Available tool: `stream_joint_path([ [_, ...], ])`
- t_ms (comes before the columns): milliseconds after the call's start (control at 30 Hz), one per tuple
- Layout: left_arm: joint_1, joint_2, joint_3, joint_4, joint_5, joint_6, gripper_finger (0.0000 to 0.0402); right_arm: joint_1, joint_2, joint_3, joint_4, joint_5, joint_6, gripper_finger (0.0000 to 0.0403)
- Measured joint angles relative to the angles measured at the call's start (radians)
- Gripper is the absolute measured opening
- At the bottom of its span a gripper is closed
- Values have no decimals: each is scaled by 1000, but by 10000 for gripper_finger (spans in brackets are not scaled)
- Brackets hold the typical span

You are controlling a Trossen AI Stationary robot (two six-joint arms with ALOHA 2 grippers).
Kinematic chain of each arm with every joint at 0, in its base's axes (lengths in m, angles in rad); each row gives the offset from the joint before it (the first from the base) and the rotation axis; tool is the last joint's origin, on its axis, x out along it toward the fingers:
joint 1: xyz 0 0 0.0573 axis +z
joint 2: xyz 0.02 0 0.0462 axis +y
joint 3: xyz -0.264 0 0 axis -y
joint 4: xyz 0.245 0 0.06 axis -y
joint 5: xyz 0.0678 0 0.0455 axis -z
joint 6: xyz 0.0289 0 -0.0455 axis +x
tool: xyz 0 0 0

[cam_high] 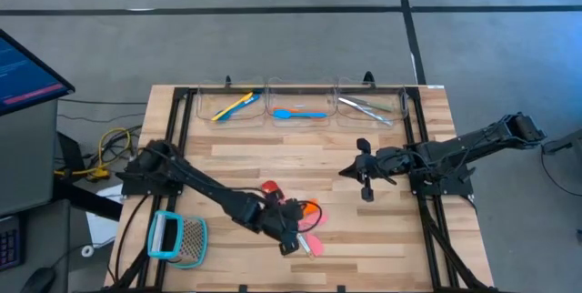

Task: Pick & Place Kitchen Items
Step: Put the orange spatula into the middle transparent bin

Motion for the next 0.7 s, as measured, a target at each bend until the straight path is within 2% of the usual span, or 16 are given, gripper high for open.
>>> stream_joint_path([
  [133, 1, 71, 24, -132, 48, -64, 1, 0, 0, 0, -3, 0, 3, 1],
  [267, 1, 83, 25, -261, 114, -133, 1, 0, 0, 0, -13, 0, 26, 1],
  [600, 12, 35, 18, -261, 121, -107, 5, 0, 0, 0, -16, 0, 29, 1],
  [700, 16, 45, 16, -250, 119, -99, 19, 0, 0, 0, -16, 0, 29, 1],
])
